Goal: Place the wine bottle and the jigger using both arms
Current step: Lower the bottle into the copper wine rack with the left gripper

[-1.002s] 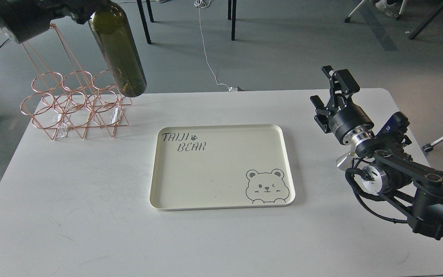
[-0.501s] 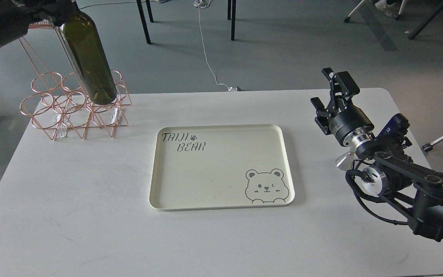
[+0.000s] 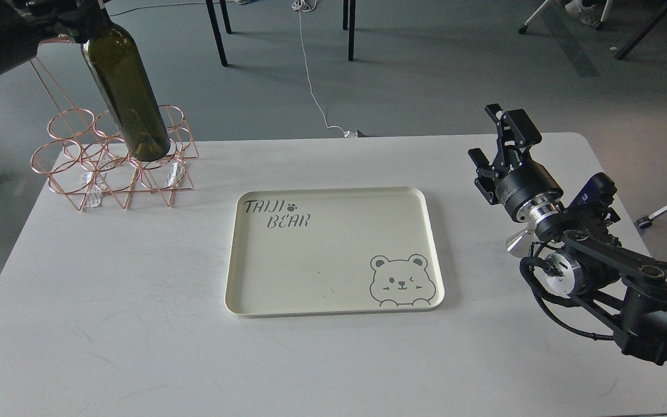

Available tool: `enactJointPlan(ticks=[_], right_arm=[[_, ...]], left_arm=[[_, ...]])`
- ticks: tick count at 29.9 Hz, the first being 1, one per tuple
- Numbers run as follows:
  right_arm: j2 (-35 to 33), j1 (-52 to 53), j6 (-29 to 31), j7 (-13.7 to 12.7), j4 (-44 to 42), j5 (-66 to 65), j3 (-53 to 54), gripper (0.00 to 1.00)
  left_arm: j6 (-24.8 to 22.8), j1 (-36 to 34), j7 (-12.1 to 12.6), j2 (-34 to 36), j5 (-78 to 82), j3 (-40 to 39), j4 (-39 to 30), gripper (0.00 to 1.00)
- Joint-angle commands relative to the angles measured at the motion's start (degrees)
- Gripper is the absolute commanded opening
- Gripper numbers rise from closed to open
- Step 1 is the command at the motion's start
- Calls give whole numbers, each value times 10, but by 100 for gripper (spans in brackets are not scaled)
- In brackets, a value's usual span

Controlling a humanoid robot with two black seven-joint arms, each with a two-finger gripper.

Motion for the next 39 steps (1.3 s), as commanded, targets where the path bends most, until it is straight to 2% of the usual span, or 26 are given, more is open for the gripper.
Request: enactJointPlan(ticks=[1, 24, 39], right_arm=[[-1, 0, 0, 0, 0, 0, 0, 99], [-1, -3, 0, 0, 0, -7, 1, 99], [1, -6, -1, 0, 0, -12, 1, 99]], left_arm=[[0, 0, 0, -6, -1, 1, 6, 17], [15, 4, 0, -41, -10, 12, 60, 18], [53, 29, 0, -47, -28, 32, 66, 19]])
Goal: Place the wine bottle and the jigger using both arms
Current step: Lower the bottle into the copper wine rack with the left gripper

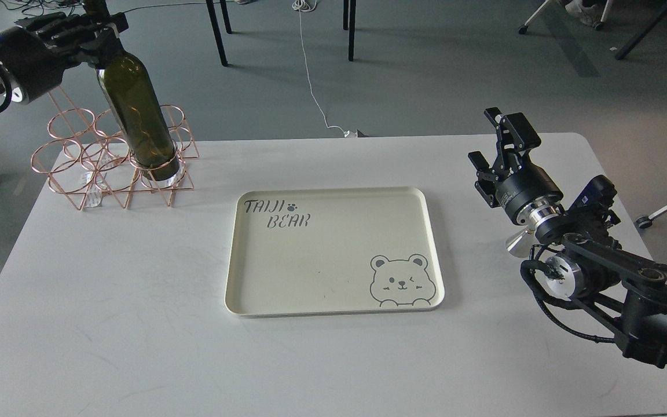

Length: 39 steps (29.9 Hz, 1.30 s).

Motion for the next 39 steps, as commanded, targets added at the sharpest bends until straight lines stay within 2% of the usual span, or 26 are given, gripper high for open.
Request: enactJointPlan(ticks=[1, 27, 35, 39], right_arm=[[0, -1, 0, 0, 0, -4, 0, 99], [5, -8, 0, 0, 0, -4, 0, 99], [5, -12, 0, 0, 0, -4, 0, 99], [6, -16, 0, 0, 0, -4, 0, 99]], left_arm=[[3, 6, 0, 0, -8, 2, 0, 19], [8, 40, 0, -14, -7, 3, -1, 23], [9, 43, 0, -19, -7, 2, 0, 26], [9, 43, 0, -19, -8, 2, 10, 32]])
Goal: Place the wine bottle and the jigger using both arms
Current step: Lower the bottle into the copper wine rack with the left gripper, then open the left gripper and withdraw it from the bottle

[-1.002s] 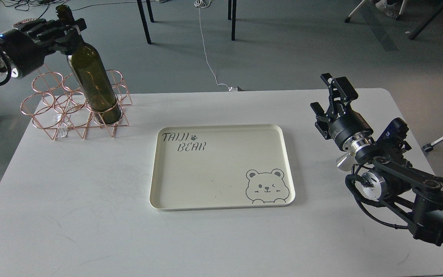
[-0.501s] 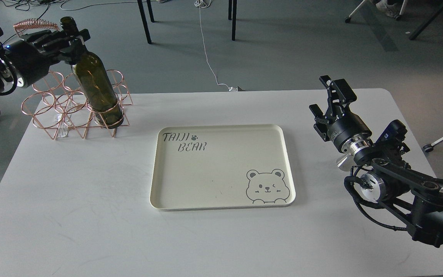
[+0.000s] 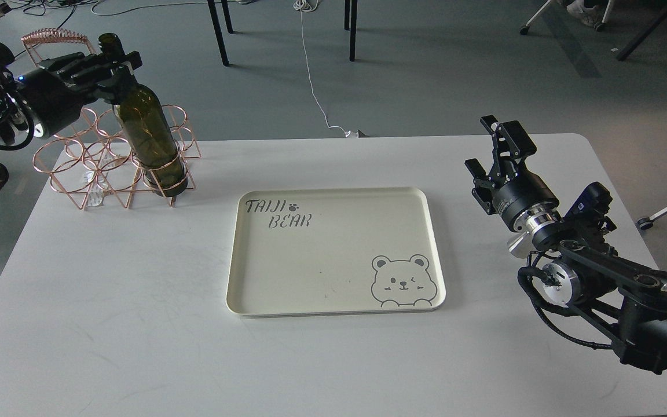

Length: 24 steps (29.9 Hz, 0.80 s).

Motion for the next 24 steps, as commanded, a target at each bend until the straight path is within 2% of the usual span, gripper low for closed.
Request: enactJointPlan(ticks=[1, 5, 13, 15, 17, 19, 20, 24], right_arm=[[0, -2, 0, 0, 0, -1, 0, 99], [0, -2, 0, 0, 0, -1, 0, 99], [0, -2, 0, 0, 0, -1, 0, 99], [0, -2, 0, 0, 1, -1, 0, 99], [0, -2, 0, 0, 1, -1, 0, 99], [0, -3, 0, 0, 1, -1, 0, 99], [0, -3, 0, 0, 1, -1, 0, 99], [0, -3, 0, 0, 1, -1, 0, 99]], left_arm=[[0, 0, 0, 0, -1, 0, 12, 33], [0, -1, 0, 1, -1, 1, 19, 36], [0, -1, 0, 1, -1, 0, 19, 76], [1, -1, 0, 1, -1, 0, 19, 81], [1, -1, 0, 1, -1, 0, 19, 82], [1, -2, 0, 1, -1, 0, 19, 81], [1, -2, 0, 1, -1, 1, 19, 77], [0, -1, 0, 2, 2, 1, 20, 36]])
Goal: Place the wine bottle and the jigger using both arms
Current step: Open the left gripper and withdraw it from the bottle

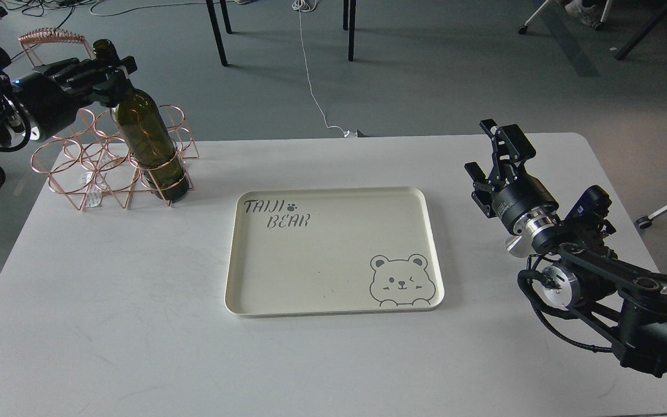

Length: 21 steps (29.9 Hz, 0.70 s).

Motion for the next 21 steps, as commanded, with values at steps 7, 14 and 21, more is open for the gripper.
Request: enactJointPlan(ticks=[7, 14, 21], right_arm=[[1, -2, 0, 0, 0, 0, 0, 99], [1, -3, 0, 0, 0, -9, 0, 99], [1, -3, 0, 0, 0, -10, 0, 99]], left_arm=[[-1, 1, 0, -1, 4, 1, 8, 17], [-1, 0, 0, 0, 0, 1, 11, 45], [1, -7, 0, 1, 0, -1, 11, 84]])
